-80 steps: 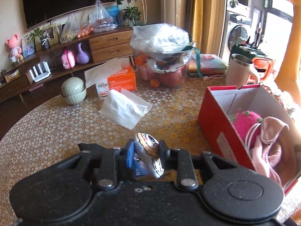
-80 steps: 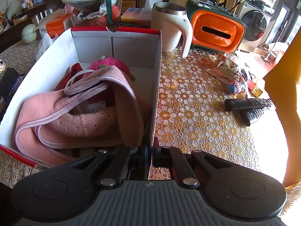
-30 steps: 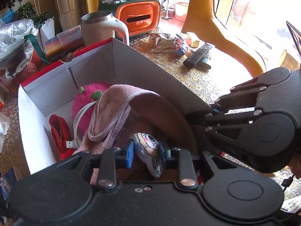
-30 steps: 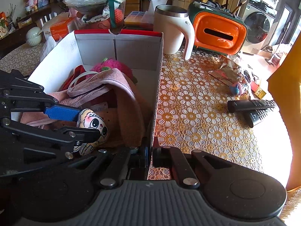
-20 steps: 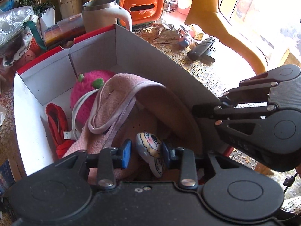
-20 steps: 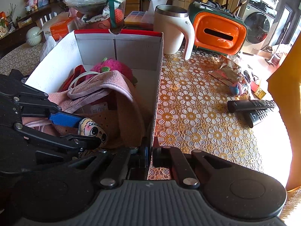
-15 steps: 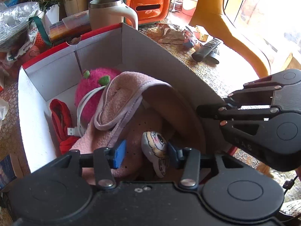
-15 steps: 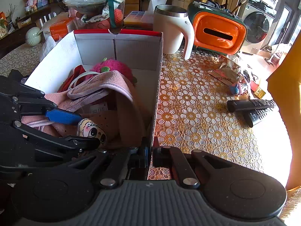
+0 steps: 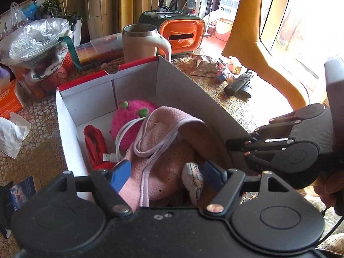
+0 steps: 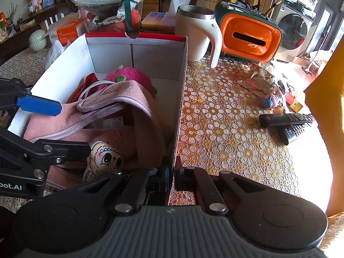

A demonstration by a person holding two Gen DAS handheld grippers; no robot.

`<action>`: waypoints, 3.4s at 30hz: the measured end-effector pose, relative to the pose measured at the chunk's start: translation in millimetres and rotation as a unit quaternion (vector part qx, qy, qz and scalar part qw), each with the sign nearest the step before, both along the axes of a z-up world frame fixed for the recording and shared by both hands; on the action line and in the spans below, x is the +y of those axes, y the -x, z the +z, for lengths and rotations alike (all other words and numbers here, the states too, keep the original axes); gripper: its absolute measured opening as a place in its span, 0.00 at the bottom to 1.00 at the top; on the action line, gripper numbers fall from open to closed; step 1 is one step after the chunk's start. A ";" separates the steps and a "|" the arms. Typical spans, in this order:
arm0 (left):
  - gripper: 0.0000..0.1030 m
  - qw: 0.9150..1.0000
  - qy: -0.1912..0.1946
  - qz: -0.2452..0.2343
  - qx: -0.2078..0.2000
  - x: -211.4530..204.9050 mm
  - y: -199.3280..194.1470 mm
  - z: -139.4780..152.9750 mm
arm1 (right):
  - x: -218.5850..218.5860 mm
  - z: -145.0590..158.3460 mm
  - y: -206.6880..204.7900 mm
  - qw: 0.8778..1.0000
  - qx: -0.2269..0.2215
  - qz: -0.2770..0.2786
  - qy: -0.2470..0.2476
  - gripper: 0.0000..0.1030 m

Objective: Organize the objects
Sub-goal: 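Move the left gripper back to the black glove beside the blue card box, then grasp the black glove with the left gripper, then lift the black glove and carry it over the shoebox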

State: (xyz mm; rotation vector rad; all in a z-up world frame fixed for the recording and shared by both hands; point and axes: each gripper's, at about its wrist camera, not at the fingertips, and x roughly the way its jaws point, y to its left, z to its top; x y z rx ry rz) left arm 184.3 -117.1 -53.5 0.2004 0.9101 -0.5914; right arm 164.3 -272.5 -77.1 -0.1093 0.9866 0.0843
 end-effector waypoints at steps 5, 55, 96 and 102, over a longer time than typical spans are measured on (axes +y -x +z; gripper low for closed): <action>0.81 1.000 0.013 0.011 -0.025 14.3 7.7 18.9 | 0.0 0.0 0.0 1.000 0.000 0.000 0.000 0.03; 0.93 0.938 -0.067 0.338 -0.032 273.5 -75.1 -44.0 | 2.6 1.9 -3.6 1.000 0.019 -0.005 0.000 0.04; 0.04 0.956 -0.026 0.291 -0.040 256.1 -46.1 10.4 | 3.1 -3.8 -5.7 1.000 0.023 -0.009 0.002 0.04; 0.04 0.967 -0.011 0.246 -0.063 228.0 -27.9 44.2 | 5.6 -4.5 -6.3 1.000 0.021 -0.006 0.007 0.04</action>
